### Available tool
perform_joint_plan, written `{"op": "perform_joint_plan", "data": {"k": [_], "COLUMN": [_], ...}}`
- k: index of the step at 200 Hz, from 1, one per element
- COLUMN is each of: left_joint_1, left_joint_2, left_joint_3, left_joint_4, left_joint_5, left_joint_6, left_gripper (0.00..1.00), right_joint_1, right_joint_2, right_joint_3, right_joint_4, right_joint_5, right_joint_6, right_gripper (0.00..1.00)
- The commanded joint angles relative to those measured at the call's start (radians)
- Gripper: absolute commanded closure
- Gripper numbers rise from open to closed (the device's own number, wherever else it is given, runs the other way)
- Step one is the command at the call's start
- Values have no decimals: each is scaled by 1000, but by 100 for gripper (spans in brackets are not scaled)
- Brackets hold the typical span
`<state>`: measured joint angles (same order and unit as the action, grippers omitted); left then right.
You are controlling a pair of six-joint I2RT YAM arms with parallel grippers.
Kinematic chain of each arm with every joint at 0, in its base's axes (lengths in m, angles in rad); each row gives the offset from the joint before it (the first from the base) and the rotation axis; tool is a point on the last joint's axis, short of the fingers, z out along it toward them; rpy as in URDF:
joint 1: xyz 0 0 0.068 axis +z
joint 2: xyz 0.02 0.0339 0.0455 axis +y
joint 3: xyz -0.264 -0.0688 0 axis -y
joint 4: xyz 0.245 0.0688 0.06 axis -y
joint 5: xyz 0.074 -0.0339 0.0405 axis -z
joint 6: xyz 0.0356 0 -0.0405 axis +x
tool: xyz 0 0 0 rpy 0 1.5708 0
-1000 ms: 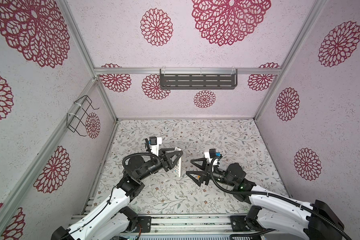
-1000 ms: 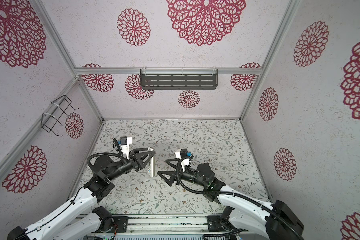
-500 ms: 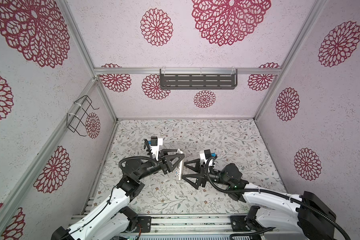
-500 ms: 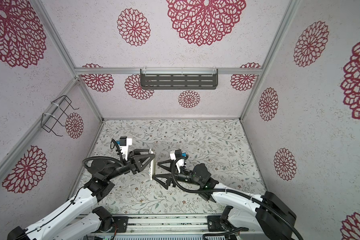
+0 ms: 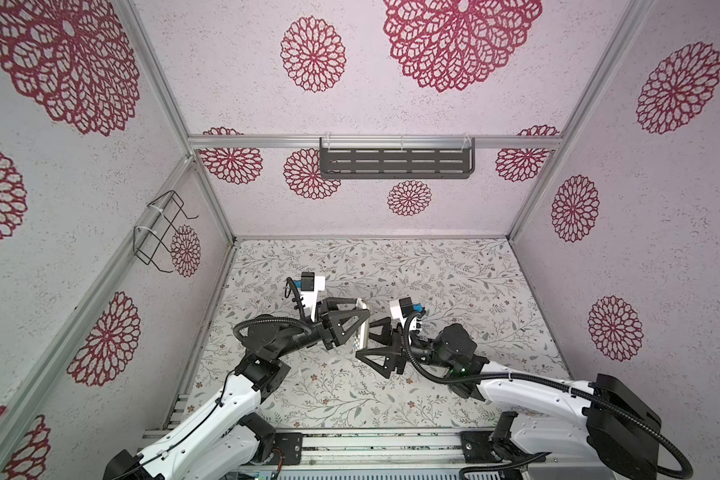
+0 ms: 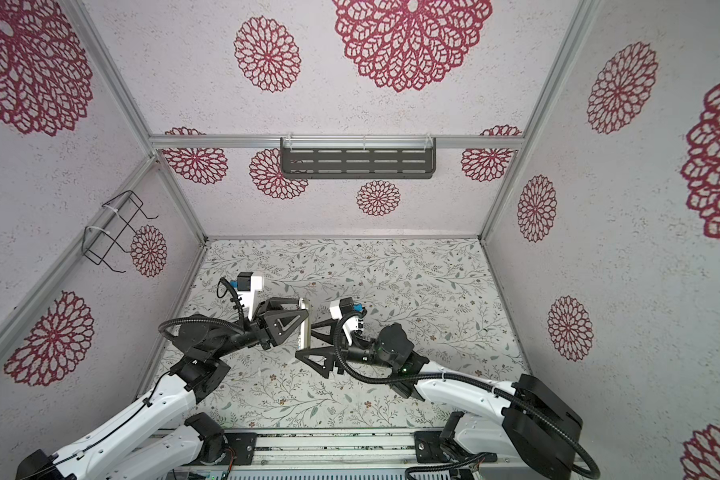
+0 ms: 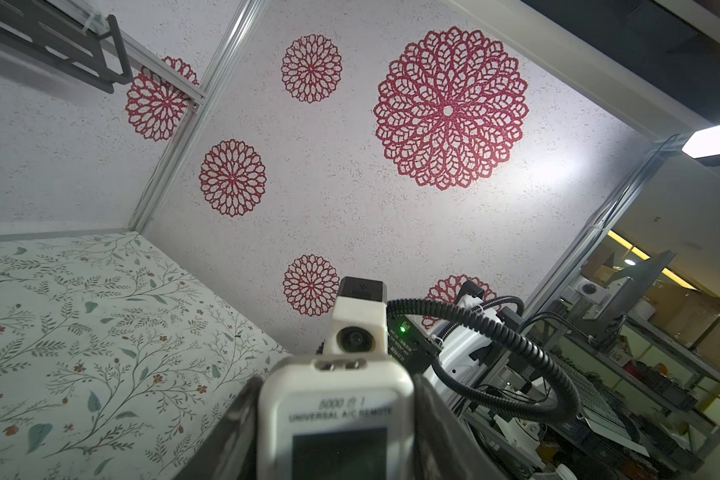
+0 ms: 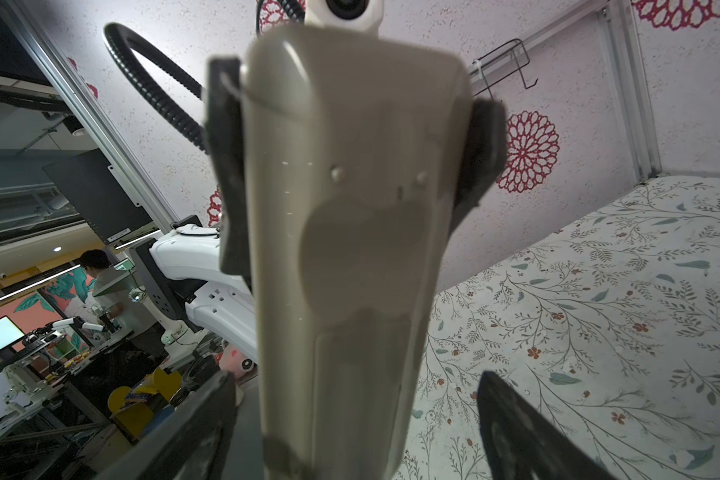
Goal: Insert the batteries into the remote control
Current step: 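Grasp the remote's lower body with the right gripper, holding it upright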
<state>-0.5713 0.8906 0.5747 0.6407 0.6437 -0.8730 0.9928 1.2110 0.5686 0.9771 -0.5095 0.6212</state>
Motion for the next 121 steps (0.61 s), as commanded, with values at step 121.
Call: {"op": "perform_joint_plan", "data": {"k": [121], "left_joint_1": [7], "left_joint_2": [-7], "left_joint_3": [2], "left_joint_4": [94], "left_joint_5": [46], "left_joint_6": [-35], "left_gripper": [68], "right_joint_1": [21], "right_joint_2": [9], "right_joint_3": [49], "right_joint_4": [83], "right_joint_5": [-89], "right_joint_6": [-11], "right_gripper": [25]}}
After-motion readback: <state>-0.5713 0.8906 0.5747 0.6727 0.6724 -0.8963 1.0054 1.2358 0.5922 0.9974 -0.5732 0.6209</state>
